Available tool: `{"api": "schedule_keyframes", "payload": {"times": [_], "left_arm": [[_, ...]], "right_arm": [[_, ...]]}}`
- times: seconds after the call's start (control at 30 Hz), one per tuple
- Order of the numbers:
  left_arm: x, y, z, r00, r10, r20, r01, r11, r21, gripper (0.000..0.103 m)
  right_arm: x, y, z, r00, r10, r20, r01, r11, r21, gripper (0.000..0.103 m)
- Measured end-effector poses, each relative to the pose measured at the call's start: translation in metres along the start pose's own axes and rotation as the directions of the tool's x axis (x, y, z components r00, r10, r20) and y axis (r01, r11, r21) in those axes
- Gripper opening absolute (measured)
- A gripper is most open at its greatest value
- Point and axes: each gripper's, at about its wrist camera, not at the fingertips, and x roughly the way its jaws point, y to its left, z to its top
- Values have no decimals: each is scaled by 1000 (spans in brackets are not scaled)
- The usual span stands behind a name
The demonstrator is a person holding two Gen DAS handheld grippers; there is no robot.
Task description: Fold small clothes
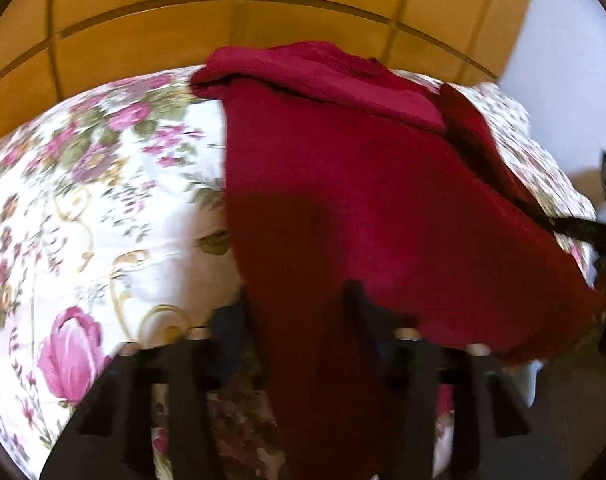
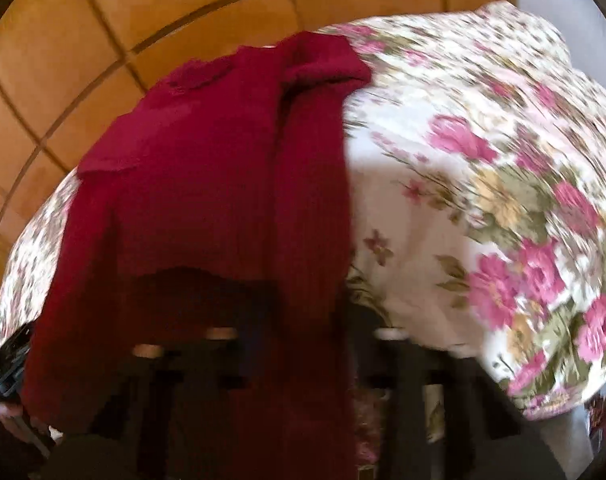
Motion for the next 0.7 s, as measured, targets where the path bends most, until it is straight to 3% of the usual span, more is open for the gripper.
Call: {"api": "schedule_keyframes", "payload": {"times": [0.07, 0.13, 0.2, 0.3, 0.37, 0.4, 0.43, 0.5, 0.57, 0.63, 0.7], "left_arm": [[-6, 0, 1, 1000, -24, 8, 24, 1000, -3, 12], [-17, 4, 4, 999, -19, 30, 19, 1000, -6, 10], [-29, 13, 4, 998, 31, 57, -31, 999, 5, 9], [-26, 28, -4, 999, 39, 32, -39, 999, 6, 9], [-15, 36, -10, 1000, 7, -10, -7, 1000, -21, 11], [-15, 38, -11, 1000, -7, 0, 7, 999, -34, 15], [-18, 41, -12, 1000, -17, 23, 18, 998, -56, 23], [-23, 45, -10, 999, -20, 27, 22, 996, -84, 76], [-37, 53, -7, 996, -30, 87, 40, 992, -116, 82], [-51, 62, -2, 986, -60, 155, 80, 989, -122, 83], [-62, 70, 8, 979, -52, 200, 76, 990, -116, 88]], "right_arm": [[-4, 11, 0, 998, -47, 38, 49, 997, -54, 11], [-14, 14, 0, 990, -97, 98, 105, 992, -72, 11], [-21, 5, -1, 985, -121, 121, 125, 992, -21, 11], [-11, -11, -4, 988, -138, 66, 136, 990, 35, 11], [4, -20, -7, 991, -135, -6, 135, 989, 69, 21], [6, -25, -8, 993, -117, -5, 117, 989, 93, 23], [2, -28, -7, 994, -105, 13, 103, 989, 111, 43], [-10, -28, -9, 989, -125, 75, 116, 987, 114, 86], [-24, -26, -12, 970, -212, 117, 204, 976, 78, 87], [-30, -27, -6, 970, -237, 57, 233, 970, 69, 87], [-43, -31, 10, 968, -251, 4, 248, 959, 137, 88]]}}
